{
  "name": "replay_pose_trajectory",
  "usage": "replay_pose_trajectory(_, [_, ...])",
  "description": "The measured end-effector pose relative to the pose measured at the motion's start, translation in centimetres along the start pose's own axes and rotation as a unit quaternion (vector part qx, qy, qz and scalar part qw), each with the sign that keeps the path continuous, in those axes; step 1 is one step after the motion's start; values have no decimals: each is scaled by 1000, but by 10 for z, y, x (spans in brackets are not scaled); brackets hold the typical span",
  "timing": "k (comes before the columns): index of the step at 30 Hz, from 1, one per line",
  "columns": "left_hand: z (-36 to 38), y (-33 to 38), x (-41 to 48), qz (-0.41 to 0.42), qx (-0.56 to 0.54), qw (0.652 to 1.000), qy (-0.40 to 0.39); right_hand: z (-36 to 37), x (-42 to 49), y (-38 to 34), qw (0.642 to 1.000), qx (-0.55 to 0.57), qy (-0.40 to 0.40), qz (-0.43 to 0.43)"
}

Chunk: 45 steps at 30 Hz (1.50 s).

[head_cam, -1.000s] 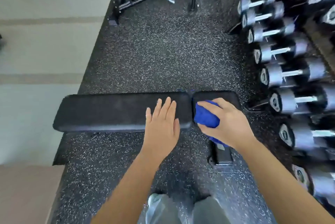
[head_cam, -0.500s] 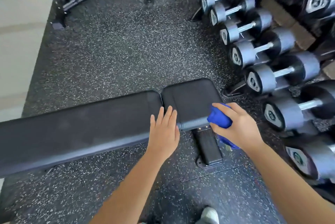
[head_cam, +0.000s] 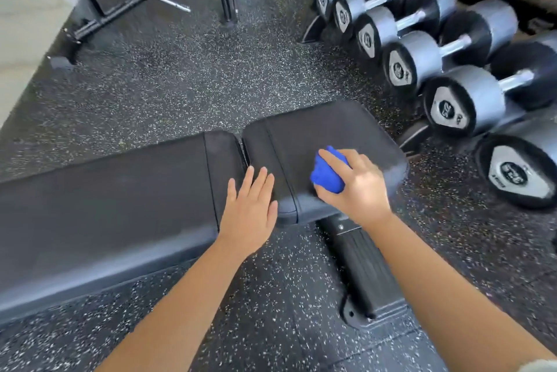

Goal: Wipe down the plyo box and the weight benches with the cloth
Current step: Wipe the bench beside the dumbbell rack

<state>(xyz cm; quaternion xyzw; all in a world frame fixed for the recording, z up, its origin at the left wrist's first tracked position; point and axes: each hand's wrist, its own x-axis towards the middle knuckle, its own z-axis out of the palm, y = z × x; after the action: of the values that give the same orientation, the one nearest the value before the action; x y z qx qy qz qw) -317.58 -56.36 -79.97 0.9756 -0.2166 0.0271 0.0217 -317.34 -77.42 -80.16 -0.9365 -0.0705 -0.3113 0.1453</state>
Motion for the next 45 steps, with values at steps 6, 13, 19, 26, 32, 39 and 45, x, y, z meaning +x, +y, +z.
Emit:
replay_pose_trajectory(6, [17, -3, 7, 35, 36, 996, 76, 37, -37, -15, 992, -58, 107, 16])
replay_pose_trajectory(13, [19, -9, 12, 36, 21, 998, 54, 33, -22, 18, 992, -29, 92, -80])
replay_pose_trajectory(19, [20, -7, 14, 46, 33, 996, 66, 34, -14, 10, 996, -22, 82, -23])
replay_pose_trajectory(26, [21, -10, 12, 53, 41, 996, 62, 38, -28, 11, 986, -10, 93, -138])
replay_pose_trajectory(32, [23, -9, 12, 53, 61, 995, 63, 14, -26, 92, 986, -38, 100, -129])
replay_pose_trajectory(39, [22, -7, 15, 42, 51, 996, 53, 40, -40, 21, 986, 17, 123, -107])
replay_pose_trajectory(45, [20, -5, 15, 40, 70, 996, 43, 29, -38, 65, 979, -17, 163, -121])
